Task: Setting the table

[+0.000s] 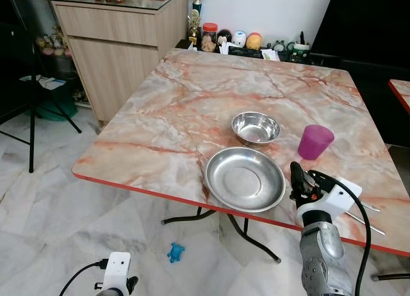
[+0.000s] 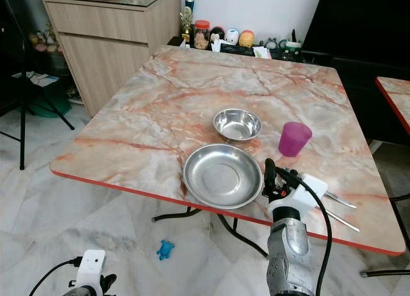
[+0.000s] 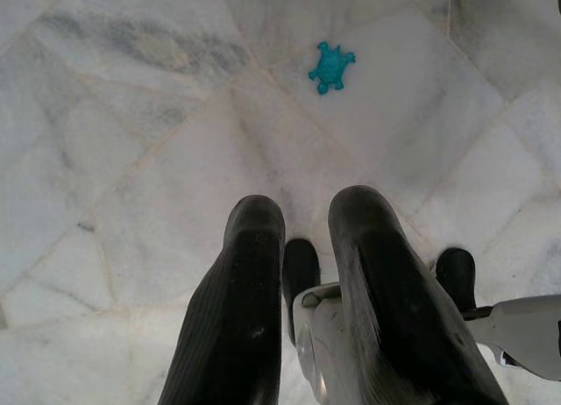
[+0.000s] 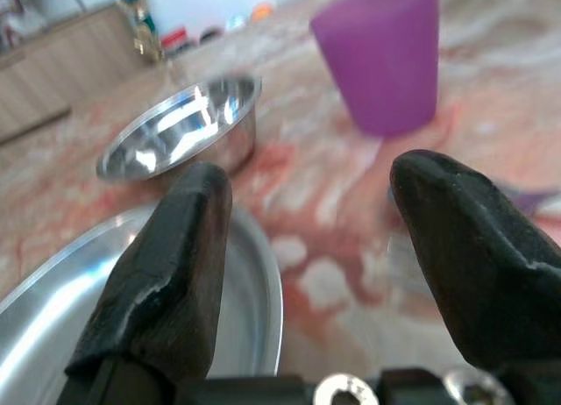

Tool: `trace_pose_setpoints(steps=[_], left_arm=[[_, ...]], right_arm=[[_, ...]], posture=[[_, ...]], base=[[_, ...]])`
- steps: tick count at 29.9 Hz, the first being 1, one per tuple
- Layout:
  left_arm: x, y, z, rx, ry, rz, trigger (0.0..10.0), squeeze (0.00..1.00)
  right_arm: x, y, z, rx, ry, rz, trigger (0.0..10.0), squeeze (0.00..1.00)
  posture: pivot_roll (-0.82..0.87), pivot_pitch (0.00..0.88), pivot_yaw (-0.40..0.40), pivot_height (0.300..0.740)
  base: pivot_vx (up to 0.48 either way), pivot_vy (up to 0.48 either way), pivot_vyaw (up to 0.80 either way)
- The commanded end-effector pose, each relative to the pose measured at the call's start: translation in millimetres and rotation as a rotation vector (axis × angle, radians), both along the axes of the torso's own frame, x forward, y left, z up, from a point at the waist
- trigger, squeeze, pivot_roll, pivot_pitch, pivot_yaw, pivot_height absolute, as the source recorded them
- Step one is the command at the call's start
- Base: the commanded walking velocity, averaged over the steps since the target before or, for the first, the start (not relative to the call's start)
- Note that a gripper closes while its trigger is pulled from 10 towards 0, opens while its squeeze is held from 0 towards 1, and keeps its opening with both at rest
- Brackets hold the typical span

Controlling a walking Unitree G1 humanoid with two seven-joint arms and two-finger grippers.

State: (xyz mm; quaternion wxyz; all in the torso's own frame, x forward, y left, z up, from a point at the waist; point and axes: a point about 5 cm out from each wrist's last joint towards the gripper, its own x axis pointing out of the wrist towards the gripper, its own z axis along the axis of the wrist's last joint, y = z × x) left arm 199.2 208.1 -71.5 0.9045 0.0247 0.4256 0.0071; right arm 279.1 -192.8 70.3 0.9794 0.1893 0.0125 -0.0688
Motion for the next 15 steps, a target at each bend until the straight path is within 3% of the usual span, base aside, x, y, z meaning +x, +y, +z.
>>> trace_pose_setpoints(steps=[1,5,15], left_arm=[[-1.5,-0.5,-1.0,-0.002,0.005,0.002,10.0,0.00],[-1.5,-0.7,-1.0,-0.002,0.005,0.001,10.0,0.00],[-2.0,-0.1,-1.1,0.001,0.006,0.002,10.0,0.00]], right_arm=[[-1.5,-1.4,1.5,0.012,0.022,0.022,10.0,0.00],[-2.0,-2.1,-3.7,0.034,0.088,0.034,10.0,0.00],[-2.0,8.1,-7.6,0.065,0.128,0.106,10.0,0.00]], posture=[[0.09,0.000,-0.065,0.740],[0.09,0.000,-0.066,0.740],[0.09,0.000,-0.066,0.740]], base=[[0.000,0.000,0.00],[0.000,0.000,0.00],[0.000,0.000,0.00]])
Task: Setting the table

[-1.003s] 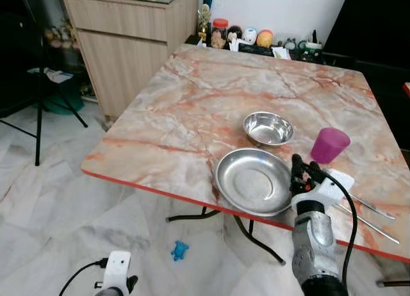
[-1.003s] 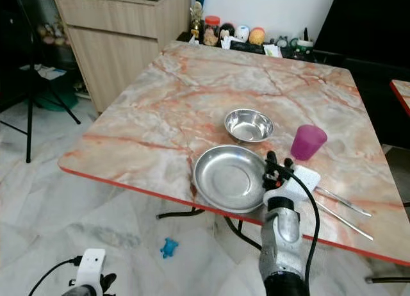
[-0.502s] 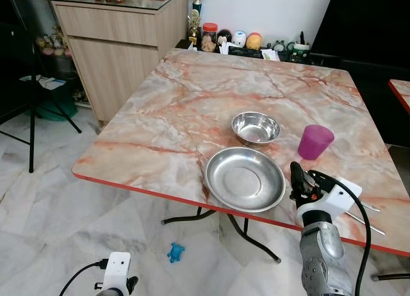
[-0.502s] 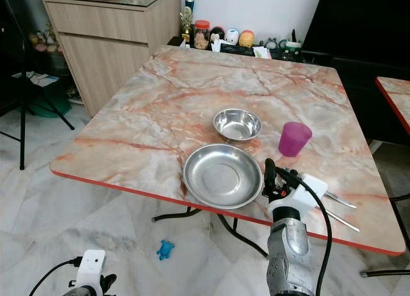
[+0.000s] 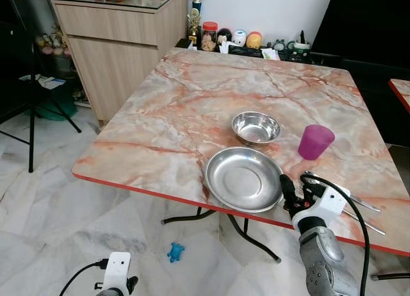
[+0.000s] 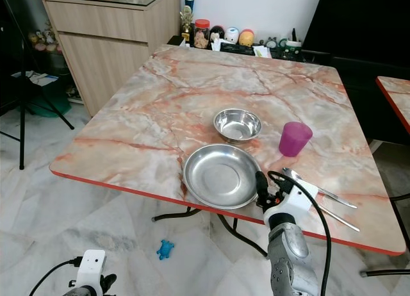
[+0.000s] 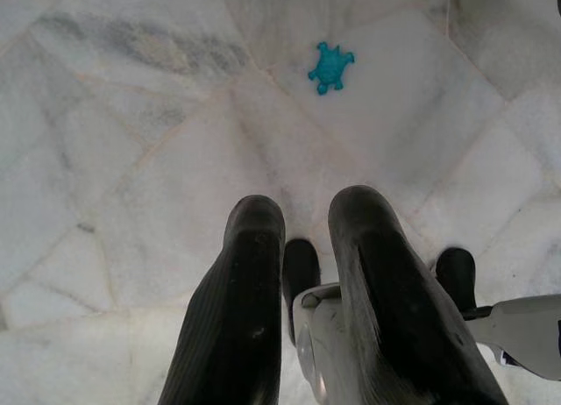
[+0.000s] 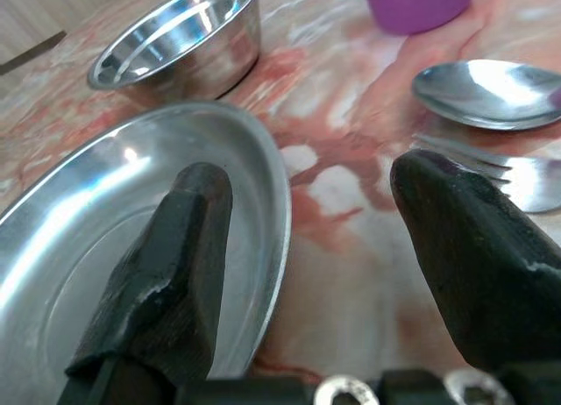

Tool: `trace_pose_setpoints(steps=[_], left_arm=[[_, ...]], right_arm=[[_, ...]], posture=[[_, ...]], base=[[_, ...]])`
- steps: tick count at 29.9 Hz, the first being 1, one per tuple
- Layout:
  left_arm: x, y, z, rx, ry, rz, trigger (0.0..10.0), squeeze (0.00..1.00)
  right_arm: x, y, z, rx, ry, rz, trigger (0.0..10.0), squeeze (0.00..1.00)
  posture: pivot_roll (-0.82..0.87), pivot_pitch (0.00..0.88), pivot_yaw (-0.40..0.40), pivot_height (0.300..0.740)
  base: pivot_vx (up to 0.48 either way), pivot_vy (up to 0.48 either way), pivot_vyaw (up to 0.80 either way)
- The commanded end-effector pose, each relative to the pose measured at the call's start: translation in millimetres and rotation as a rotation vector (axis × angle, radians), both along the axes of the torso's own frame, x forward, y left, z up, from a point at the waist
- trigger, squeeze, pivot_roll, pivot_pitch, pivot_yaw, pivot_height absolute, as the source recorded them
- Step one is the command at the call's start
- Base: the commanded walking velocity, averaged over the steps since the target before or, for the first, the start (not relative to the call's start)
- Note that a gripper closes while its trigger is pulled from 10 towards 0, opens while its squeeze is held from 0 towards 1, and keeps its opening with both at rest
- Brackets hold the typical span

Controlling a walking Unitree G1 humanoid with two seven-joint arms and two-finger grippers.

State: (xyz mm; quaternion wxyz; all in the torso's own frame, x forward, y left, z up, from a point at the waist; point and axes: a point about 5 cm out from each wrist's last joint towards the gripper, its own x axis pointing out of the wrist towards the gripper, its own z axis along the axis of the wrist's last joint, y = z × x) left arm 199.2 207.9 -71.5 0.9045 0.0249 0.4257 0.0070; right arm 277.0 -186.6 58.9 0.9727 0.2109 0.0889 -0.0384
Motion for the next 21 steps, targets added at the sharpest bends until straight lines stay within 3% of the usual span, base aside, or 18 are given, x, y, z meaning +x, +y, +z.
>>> trace_pose_setpoints(steps=[1,21], left_arm=[[-2.0,0.1,-1.1,0.002,0.006,0.003,10.0,0.00],[-2.9,-1.3,-1.8,-0.005,0.006,0.006,10.0,0.00]], right_arm=[[-0.1,2.8,2.3,0.016,0.004,0.022,10.0,0.00],[4.8,14.4,-9.5,0.023,0.086,0.088,10.0,0.00]], posture=[[0.09,0.000,-0.066,0.740],[0.09,0.000,-0.069,0.740]], base=[[0.000,0.000,0.00],[0.000,0.000,0.00]])
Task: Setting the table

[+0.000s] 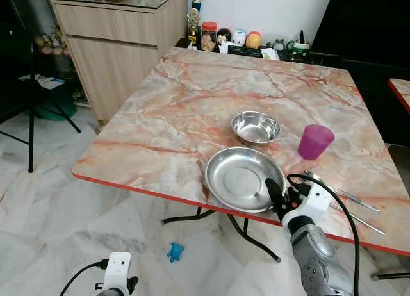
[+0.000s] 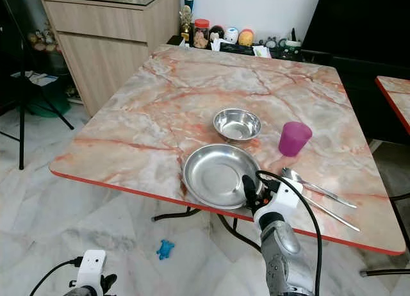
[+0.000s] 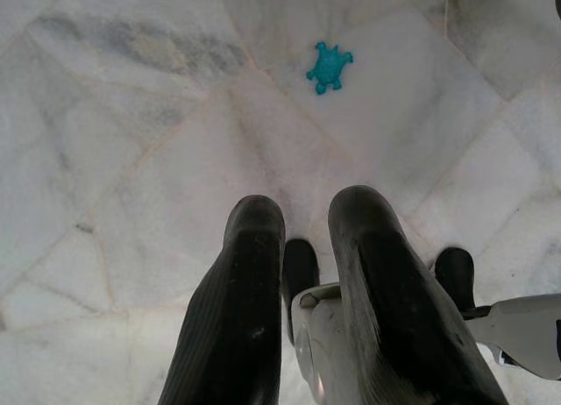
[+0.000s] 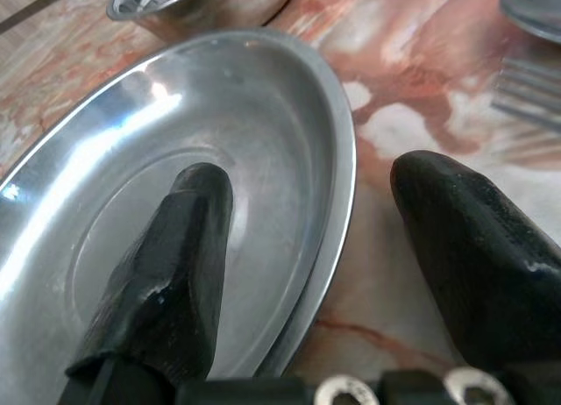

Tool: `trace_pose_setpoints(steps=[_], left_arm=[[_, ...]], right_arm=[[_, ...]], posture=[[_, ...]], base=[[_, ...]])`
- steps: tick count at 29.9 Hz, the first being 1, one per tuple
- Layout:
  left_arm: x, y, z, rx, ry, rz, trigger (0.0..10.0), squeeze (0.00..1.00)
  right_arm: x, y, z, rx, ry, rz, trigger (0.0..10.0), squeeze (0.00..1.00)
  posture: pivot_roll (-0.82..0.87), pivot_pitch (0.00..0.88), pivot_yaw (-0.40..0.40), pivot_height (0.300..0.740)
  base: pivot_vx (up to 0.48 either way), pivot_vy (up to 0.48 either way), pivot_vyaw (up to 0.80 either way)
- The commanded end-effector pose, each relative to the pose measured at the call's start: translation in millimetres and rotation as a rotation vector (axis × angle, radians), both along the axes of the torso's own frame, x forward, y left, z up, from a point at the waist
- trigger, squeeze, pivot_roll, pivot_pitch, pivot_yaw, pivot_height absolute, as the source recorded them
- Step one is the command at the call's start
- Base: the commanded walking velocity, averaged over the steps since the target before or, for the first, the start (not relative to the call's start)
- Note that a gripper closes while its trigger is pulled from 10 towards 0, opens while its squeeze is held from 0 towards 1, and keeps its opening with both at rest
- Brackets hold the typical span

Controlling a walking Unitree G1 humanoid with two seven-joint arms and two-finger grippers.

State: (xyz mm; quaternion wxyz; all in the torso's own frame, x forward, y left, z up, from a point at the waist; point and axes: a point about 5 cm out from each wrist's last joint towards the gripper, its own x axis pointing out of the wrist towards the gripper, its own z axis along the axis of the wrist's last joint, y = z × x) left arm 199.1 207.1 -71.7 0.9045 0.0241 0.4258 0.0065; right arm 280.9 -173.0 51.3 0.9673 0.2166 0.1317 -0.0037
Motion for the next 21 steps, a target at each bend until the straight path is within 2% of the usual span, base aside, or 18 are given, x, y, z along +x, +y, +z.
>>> trace_pose_setpoints(steps=[1,21], left_arm=[[-3.1,-0.2,-1.7,-0.002,0.007,0.006,10.0,0.00],[-4.4,-0.5,-2.5,-0.008,0.010,0.013,10.0,0.00]], right_arm=[[1.7,1.0,-3.6,-0.004,0.025,0.006,10.0,0.00],[17.7,9.0,-9.4,-0.029,0.055,0.039,10.0,0.00]], posture=[[0.09,0.000,-0.067,0.740],[0.09,0.000,-0.065,0.740]], base=[[0.000,0.000,0.00],[0.000,0.000,0.00]])
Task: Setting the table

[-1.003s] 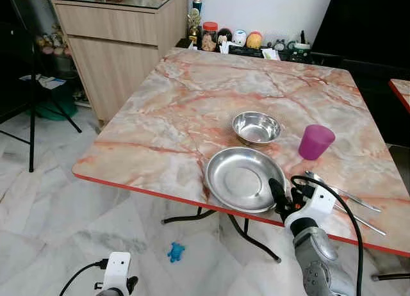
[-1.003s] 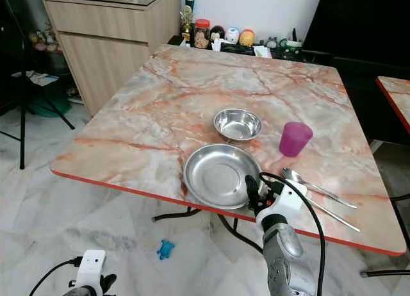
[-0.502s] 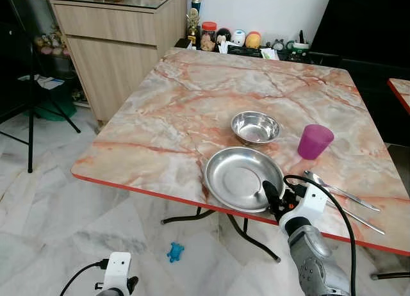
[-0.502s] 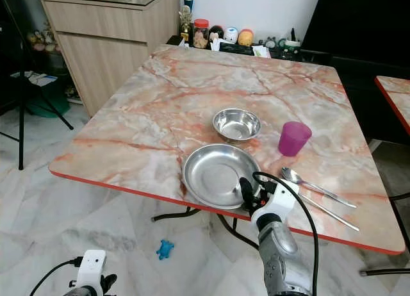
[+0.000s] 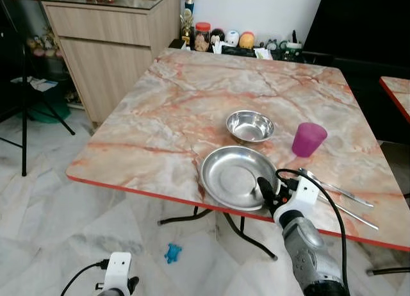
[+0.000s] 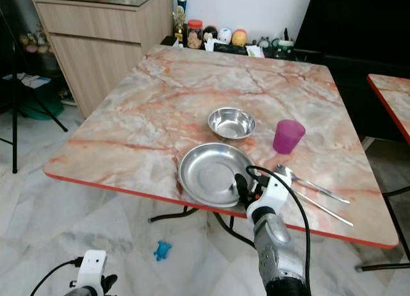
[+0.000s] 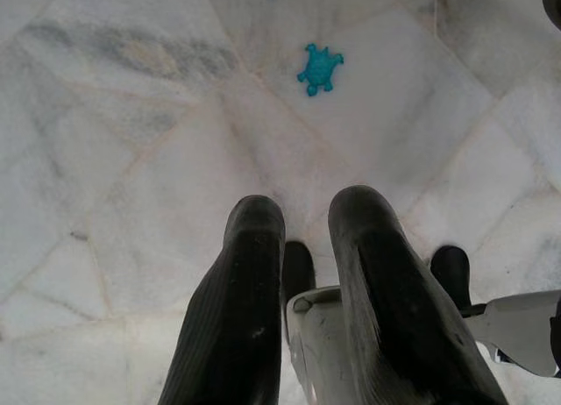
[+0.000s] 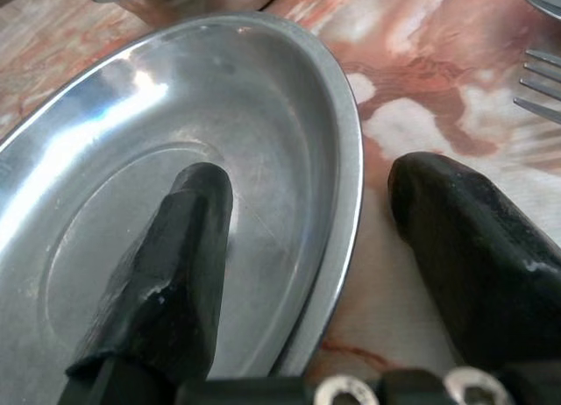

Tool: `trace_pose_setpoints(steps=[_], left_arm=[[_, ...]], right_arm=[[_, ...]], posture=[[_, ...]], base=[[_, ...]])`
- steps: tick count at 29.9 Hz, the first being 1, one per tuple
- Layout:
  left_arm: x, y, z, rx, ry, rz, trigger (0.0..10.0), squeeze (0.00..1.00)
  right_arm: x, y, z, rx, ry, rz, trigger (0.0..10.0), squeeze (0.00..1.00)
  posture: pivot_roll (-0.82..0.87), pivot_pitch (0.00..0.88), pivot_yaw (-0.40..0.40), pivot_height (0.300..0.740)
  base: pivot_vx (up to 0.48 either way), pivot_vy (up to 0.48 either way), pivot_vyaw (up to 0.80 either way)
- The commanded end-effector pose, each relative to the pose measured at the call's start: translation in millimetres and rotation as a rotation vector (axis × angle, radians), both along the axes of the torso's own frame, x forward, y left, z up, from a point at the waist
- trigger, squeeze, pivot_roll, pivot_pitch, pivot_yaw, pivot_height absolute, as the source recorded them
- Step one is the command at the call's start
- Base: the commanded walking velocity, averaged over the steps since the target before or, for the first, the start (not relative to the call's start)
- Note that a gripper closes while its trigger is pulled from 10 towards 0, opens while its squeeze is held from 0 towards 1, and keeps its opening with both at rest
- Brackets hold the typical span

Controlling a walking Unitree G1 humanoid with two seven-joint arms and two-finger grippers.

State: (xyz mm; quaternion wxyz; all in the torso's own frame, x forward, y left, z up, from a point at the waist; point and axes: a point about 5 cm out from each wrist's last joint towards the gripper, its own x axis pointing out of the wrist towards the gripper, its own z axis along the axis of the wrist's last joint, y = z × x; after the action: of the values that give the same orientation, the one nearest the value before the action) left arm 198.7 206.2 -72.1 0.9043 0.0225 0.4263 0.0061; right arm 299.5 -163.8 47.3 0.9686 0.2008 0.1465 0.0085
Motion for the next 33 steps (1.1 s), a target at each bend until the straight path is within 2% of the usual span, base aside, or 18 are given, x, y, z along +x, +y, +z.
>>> trace_pose_setpoints(steps=[1,3,4,5,33], left_arm=[[-4.3,0.9,-2.2,-0.005,0.011,0.013,10.0,0.00],[-4.4,1.1,-2.2,-0.004,0.012,0.013,10.0,0.00],[-4.8,1.7,-2.3,-0.004,0.014,0.015,10.0,0.00],[-4.9,1.8,-2.4,-0.004,0.015,0.015,10.0,0.00],[-7.8,-1.2,-4.6,-0.014,0.033,0.006,10.0,0.00]], right_arm=[[-0.9,0.4,-6.5,-0.006,0.038,0.010,10.0,0.00],[-0.8,0.5,-7.0,-0.008,0.040,0.012,10.0,0.00],[-0.4,0.2,-8.3,-0.008,0.042,0.009,4.6,0.00],[-0.3,0.4,-8.7,-0.007,0.043,0.012,0.0,0.00],[0.4,4.2,-9.3,-0.004,0.029,0.030,0.0,0.00]], posture=[[0.09,0.000,-0.065,0.740],[0.09,0.000,-0.065,0.740],[0.09,0.000,-0.065,0.740],[0.09,0.000,-0.065,0.740],[0.09,0.000,-0.065,0.740]], base=[[0.000,0.000,0.00],[0.000,0.000,0.00],[0.000,0.000,0.00],[0.000,0.000,0.00],[0.000,0.000,0.00]])
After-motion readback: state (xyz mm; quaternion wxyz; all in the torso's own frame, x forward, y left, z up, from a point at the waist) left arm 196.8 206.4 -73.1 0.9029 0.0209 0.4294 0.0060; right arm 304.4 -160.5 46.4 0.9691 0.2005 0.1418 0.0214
